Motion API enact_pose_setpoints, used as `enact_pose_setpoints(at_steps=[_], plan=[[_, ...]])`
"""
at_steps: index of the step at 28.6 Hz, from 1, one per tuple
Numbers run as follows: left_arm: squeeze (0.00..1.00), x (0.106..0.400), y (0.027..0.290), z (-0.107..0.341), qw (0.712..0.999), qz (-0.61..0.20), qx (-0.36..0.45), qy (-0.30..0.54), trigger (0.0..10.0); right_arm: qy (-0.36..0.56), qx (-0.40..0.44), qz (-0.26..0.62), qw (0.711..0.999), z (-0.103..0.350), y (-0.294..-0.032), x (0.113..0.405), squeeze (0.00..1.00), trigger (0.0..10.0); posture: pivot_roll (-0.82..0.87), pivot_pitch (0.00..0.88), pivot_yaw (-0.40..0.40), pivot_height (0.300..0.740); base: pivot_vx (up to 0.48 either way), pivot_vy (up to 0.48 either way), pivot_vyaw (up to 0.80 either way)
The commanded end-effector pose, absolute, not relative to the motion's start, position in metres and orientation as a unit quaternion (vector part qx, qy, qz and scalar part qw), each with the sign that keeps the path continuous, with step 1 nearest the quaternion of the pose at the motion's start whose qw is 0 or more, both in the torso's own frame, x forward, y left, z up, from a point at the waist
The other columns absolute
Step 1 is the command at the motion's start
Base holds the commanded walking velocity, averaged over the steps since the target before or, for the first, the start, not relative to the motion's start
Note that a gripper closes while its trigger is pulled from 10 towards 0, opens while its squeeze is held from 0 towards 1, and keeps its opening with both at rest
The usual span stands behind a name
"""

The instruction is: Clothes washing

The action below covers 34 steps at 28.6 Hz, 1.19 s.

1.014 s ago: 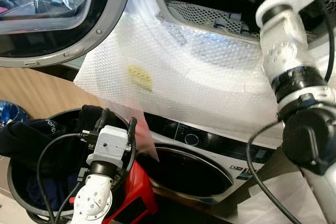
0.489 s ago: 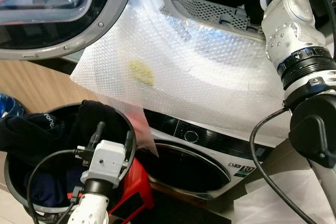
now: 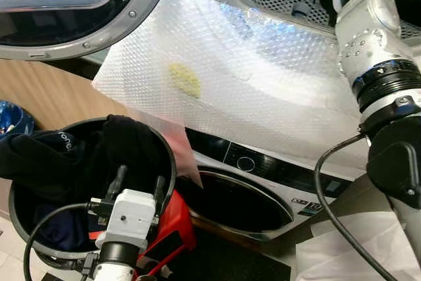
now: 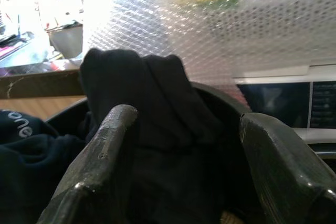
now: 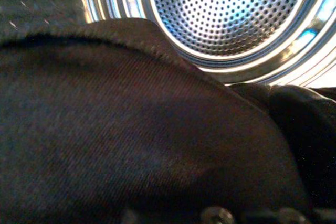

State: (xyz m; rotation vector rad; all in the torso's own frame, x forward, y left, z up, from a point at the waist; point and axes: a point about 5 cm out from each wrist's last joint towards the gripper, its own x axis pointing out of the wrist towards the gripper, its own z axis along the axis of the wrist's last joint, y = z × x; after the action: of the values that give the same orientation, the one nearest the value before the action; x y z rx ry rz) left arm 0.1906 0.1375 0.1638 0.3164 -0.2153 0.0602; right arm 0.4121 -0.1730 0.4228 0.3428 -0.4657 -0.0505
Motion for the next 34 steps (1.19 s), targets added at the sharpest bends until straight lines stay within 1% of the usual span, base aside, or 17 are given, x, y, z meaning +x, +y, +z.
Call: enact_pose_setpoints(at_steps=[1, 4, 8, 10, 13, 17, 20, 21, 24, 26, 30, 34], plan=[[0.00, 0.189, 0.137, 0.168, 0.981, 0.027, 0.161, -0.108, 10.0, -0.207, 0.146, -0.066, 0.965, 0.408, -0.190, 0.414, 0.00, 10.0, 0.20, 0.311, -0.121, 0.740, 0.000, 0.000, 0.00], [0.00, 0.190, 0.136, 0.167, 0.981, 0.014, 0.162, -0.104, 10.0, -0.187, 0.135, -0.093, 0.969, 0.390, -0.204, 0.417, 0.00, 10.0, 0.19, 0.308, -0.104, 0.740, 0.000, 0.000, 0.00], [0.00, 0.191, 0.135, 0.167, 0.982, 0.004, 0.162, -0.099, 10.0, -0.158, 0.117, -0.103, 0.975, 0.368, -0.213, 0.419, 0.00, 10.0, 0.19, 0.304, -0.090, 0.740, 0.000, 0.000, 0.00], [0.00, 0.192, 0.135, 0.167, 0.982, -0.002, 0.162, -0.097, 10.0, -0.153, 0.103, -0.108, 0.977, 0.363, -0.218, 0.419, 0.00, 10.0, 0.18, 0.310, -0.080, 0.740, 0.000, 0.000, 0.00], [0.00, 0.192, 0.133, 0.166, 0.982, -0.010, 0.162, -0.094, 10.0, -0.150, 0.111, -0.112, 0.976, 0.361, -0.222, 0.418, 0.00, 10.0, 0.17, 0.313, -0.077, 0.740, 0.000, 0.000, 0.00], [0.00, 0.195, 0.133, 0.165, 0.982, -0.020, 0.162, -0.090, 10.0, -0.159, 0.111, -0.106, 0.975, 0.368, -0.228, 0.416, 0.00, 10.0, 0.16, 0.302, -0.071, 0.740, 0.000, 0.000, 0.00], [0.00, 0.198, 0.134, 0.165, 0.982, -0.022, 0.163, -0.089, 10.0, -0.157, 0.094, -0.105, 0.977, 0.370, -0.229, 0.416, 0.00, 10.0, 0.15, 0.297, -0.071, 0.740, 0.000, 0.000, 0.00], [0.00, 0.200, 0.134, 0.164, 0.983, -0.023, 0.162, -0.088, 10.0, -0.157, 0.094, -0.100, 0.978, 0.372, -0.229, 0.415, 0.00, 10.0, 0.14, 0.282, -0.070, 0.740, 0.000, 0.000, 0.00], [0.00, 0.206, 0.134, 0.164, 0.983, -0.027, 0.157, -0.089, 10.0, -0.164, 0.079, -0.073, 0.981, 0.379, -0.226, 0.415, 0.00, 10.0, 0.13, 0.267, -0.075, 0.740, 0.000, 0.000, 0.00], [0.00, 0.210, 0.135, 0.164, 0.983, -0.028, 0.159, -0.091, 10.0, -0.159, 0.071, -0.054, 0.983, 0.377, -0.223, 0.416, 0.00, 10.0, 0.12, 0.239, -0.078, 0.740, 0.000, 0.000, 0.00], [0.00, 0.218, 0.136, 0.166, 0.983, -0.027, 0.156, -0.096, 10.0, -0.148, 0.059, -0.024, 0.987, 0.373, -0.220, 0.417, 0.00, 10.0, 0.12, 0.216, -0.076, 0.740, 0.000, 0.000, 0.00], [0.00, 0.225, 0.136, 0.167, 0.981, -0.032, 0.159, -0.103, 10.0, -0.163, 0.071, -0.009, 0.984, 0.383, -0.221, 0.414, 0.00, 10.0, 0.12, 0.190, -0.070, 0.740, 0.000, 0.000, 0.00]])
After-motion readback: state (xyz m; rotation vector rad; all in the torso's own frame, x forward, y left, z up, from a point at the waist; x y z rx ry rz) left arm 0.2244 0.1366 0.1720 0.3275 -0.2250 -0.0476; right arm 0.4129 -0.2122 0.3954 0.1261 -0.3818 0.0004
